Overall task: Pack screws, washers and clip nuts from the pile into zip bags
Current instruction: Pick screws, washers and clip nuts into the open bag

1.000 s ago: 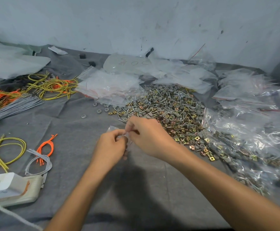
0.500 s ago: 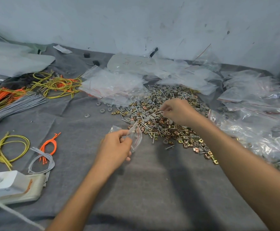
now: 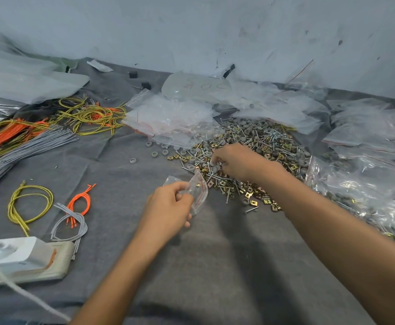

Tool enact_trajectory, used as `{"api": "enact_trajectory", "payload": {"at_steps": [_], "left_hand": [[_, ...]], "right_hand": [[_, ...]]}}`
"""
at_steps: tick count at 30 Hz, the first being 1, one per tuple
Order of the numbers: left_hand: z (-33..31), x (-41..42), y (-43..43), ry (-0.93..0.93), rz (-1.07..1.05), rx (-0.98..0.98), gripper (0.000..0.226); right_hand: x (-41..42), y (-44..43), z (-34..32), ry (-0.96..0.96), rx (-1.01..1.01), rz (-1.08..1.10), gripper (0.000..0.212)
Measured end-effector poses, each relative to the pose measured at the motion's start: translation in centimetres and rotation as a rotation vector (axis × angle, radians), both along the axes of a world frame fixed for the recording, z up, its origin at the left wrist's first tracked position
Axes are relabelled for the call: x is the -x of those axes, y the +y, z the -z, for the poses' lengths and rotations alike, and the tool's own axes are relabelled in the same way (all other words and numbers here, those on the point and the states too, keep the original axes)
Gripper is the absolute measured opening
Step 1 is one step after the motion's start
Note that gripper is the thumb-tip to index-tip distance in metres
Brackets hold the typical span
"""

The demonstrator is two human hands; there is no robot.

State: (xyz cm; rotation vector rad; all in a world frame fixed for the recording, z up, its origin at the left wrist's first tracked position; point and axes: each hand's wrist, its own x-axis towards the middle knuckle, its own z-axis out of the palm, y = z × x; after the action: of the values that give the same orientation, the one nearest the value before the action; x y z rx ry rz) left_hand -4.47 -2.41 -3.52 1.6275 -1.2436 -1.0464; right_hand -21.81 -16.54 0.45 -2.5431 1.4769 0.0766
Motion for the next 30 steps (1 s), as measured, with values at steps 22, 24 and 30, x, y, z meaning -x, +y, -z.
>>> {"api": "enact_trajectory", "payload": {"at_steps": [22, 24, 30], "left_hand": [[-0.1, 0.8, 0.3, -0.035, 0.014, -0.009, 0.039], [-0.2, 0.8, 0.4, -0.038, 0.014, -0.010, 0.040], [-0.3, 0.7, 0.4, -0.041, 0.008, -0.007, 0.041]], "right_hand": [[3.4, 4.2, -2.1, -0.680, -0.217, 0.144, 0.026], [3.1, 3.3, -1.7, -0.531, -0.097, 0.159, 0.024], [0.4, 0.8, -0.2, -0.212, -0.043, 0.131, 0.008]]}}
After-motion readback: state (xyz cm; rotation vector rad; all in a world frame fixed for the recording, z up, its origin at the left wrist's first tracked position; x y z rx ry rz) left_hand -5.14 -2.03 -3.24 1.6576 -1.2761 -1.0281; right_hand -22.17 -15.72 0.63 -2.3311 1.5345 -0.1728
